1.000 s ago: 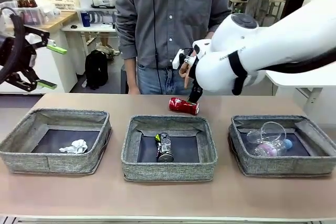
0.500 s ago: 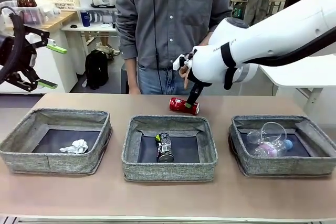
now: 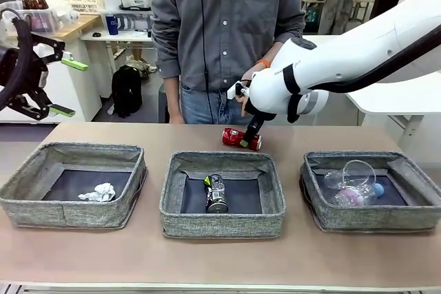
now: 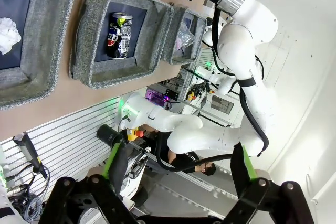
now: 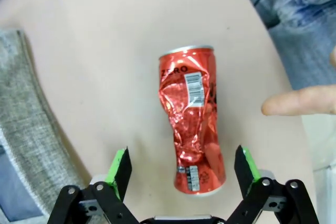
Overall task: Sort the waste into the appropriate baskets.
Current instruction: Pick up the waste item pointed out by the person.
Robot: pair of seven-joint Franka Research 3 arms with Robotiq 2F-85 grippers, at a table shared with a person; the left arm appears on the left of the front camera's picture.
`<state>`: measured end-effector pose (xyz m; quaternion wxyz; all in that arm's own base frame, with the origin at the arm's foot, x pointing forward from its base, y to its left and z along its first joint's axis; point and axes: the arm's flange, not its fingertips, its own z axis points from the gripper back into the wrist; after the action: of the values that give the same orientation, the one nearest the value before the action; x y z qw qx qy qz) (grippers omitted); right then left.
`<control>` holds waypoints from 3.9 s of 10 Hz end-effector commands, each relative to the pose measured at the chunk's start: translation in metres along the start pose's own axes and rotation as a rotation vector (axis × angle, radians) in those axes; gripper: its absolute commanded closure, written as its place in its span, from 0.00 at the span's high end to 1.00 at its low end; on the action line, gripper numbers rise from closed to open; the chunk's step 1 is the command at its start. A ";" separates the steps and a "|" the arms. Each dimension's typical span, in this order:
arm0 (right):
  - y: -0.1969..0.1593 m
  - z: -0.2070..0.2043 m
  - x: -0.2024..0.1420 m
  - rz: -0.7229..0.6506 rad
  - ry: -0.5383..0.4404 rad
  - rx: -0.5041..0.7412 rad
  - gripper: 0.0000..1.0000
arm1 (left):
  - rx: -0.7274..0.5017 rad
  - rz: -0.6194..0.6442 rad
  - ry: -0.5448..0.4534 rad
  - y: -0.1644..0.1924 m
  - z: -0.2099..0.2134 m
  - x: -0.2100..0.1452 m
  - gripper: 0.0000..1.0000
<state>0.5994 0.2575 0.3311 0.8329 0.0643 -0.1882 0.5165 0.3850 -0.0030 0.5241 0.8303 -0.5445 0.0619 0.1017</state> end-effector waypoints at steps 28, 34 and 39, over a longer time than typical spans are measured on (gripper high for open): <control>0.127 0.227 -0.043 -0.084 0.109 -0.224 0.00 | -0.011 -0.005 -0.007 -0.002 0.000 -0.001 1.00; 0.152 0.276 0.038 -0.154 0.076 -0.094 0.33 | -0.011 -0.005 -0.007 -0.002 0.000 -0.001 1.00; 0.235 0.383 0.128 -0.687 0.274 0.058 0.33 | -0.011 -0.005 -0.007 -0.002 0.000 -0.001 1.00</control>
<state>0.3354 0.3375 0.6987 0.9665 0.0604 -0.0386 0.2466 0.3851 -0.0033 0.5243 0.8305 -0.5443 0.0617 0.1014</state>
